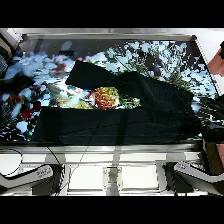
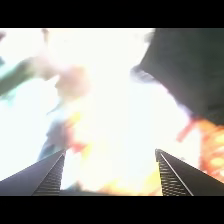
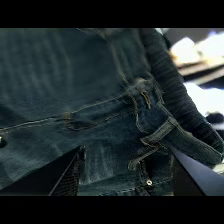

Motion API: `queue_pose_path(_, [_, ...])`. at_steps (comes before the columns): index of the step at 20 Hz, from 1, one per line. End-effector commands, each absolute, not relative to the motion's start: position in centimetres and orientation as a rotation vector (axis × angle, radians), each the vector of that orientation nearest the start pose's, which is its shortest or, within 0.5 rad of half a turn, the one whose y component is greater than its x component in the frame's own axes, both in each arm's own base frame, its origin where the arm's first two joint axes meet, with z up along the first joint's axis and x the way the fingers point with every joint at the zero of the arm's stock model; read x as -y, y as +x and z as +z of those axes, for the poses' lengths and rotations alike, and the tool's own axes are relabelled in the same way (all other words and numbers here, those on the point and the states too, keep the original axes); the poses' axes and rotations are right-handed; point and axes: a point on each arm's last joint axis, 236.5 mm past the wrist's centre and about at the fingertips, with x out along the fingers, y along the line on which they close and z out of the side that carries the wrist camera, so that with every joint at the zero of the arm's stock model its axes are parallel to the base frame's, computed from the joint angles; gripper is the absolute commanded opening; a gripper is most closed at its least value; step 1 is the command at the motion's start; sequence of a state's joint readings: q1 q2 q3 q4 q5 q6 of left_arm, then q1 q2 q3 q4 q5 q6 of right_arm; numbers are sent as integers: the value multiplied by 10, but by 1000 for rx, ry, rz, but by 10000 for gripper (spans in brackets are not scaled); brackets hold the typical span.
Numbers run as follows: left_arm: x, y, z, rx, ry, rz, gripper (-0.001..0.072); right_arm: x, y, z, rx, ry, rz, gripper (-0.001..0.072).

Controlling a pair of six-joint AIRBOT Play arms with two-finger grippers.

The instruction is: Fold the clothes and pants, and hang the long-sleeved shirts on hangers.

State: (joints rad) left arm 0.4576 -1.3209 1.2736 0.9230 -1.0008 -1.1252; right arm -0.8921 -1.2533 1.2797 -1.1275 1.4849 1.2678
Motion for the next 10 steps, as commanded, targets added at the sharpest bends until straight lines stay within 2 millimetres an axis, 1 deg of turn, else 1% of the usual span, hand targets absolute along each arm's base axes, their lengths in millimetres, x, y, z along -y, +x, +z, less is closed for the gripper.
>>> queue_pose_path(1, [-23,527,80,-783,-412,-192,645,195,273,65,-1251,625,-219,595])
queue_pose_path(2, [-12,546,71,-779,-417,-200,645,199,268,63,-1269,622,-249,595])
queue_pose_path(3, [-1,562,60,-792,-431,-211,645,198,271,64,-1258,637,-253,595])
queue_pose_path(5, [14,582,34,-846,-468,-234,645,188,288,72,-1193,678,-197,595])
queue_pose_path(7, [17,591,2,-932,-521,-245,645,175,302,81,-1146,710,-131,595])
queue_pose_path(8, [16,592,-13,-975,-548,-247,645,170,305,81,-1146,706,-116,594])
queue_pose_path(10, [12,591,-37,-1040,-576,-252,644,161,311,81,-1156,677,-88,594])
